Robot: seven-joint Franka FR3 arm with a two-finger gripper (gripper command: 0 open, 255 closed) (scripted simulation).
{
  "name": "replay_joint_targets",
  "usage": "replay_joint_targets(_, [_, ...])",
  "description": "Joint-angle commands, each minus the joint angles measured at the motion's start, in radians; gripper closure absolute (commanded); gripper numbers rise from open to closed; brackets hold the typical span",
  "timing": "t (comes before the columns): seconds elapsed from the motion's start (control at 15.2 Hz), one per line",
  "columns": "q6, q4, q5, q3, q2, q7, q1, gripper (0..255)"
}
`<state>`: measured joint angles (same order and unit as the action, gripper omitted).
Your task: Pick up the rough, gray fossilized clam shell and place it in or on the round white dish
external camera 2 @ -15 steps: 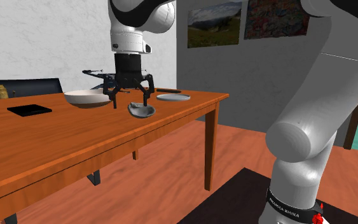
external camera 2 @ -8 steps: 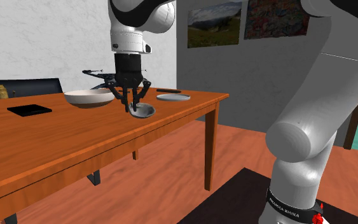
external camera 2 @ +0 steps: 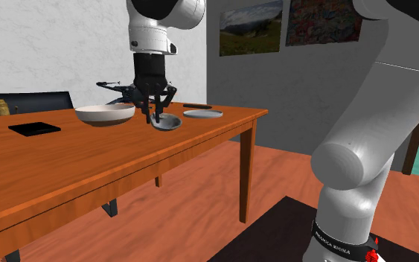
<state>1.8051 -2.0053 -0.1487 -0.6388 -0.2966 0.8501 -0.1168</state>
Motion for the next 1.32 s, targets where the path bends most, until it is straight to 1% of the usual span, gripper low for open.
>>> replay_joint_targets(0.0, [-0.026,0.029,0.003,0.001,0.003,0.002,-0.001,255])
replay_joint_targets(0.59, [-0.147,0.164,0.016,0.007,0.020,0.009,-0.009,255])
replay_joint_targets(0.66, [-0.150,0.168,0.017,0.007,0.021,0.010,-0.009,255])
replay_joint_targets(0.99, [-0.149,0.181,0.042,0.078,0.047,-0.100,-0.053,255])
replay_joint_targets(1.25, [-0.149,0.213,0.067,0.127,0.086,-0.180,-0.090,255])
